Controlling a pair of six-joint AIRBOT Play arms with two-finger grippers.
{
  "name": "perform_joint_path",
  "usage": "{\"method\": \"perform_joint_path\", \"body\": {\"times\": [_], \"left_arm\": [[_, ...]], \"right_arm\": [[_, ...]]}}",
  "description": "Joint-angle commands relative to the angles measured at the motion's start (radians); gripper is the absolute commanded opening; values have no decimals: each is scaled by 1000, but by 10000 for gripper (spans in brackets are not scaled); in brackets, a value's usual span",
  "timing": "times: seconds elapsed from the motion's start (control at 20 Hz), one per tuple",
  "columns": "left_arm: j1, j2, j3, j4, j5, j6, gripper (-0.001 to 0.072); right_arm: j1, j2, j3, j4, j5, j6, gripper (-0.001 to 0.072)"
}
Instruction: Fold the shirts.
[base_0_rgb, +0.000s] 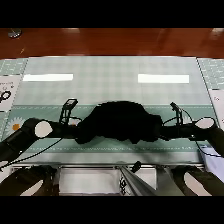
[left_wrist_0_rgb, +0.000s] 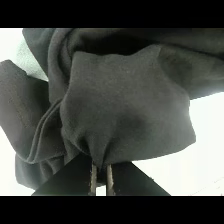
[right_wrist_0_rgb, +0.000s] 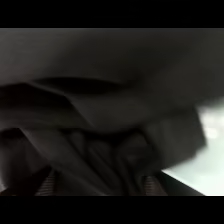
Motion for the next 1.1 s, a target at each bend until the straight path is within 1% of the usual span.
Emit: {"method": "perform_joint_path", "body": {"times": [0.0, 0.05, 0.1, 0.15, 0.2, 0.35, 0.45, 0.6, 0.7, 0.85, 1.05], "left_arm": [[1, 5, 1, -5, 19, -12, 26], [1, 9, 5, -4, 28, -14, 26], [1, 11, 13, -3, 32, -14, 25], [1, 18, 29, 6, 32, -11, 25], [1, 32, 51, 24, 32, -11, 25], [2, 134, 166, 134, 31, -21, 24], [13, 224, 277, 253, 31, -69, 25], [53, 353, 458, 421, 34, -72, 25], [90, 415, 565, 496, 36, -72, 25], [135, 476, 698, 509, 36, -72, 25], [136, 530, 803, 505, 35, -72, 25]], "right_arm": [[138, 0, -12, 35, -170, 133, 493], [172, 0, -12, 51, -204, 144, 313], [196, 0, -12, 85, -221, 143, 50], [204, 0, -8, 126, -226, 135, 33], [204, 5, 6, 158, -212, 107, 32], [171, 90, 122, 129, -143, 87, 32], [126, 183, 249, 104, -100, 93, 31], [27, 315, 481, 103, -47, 129, 31], [-36, 374, 630, 95, -34, 156, 31], [-115, 406, 809, 93, 15, 198, 31], [-140, 406, 944, 97, 174, 259, 31]]}}
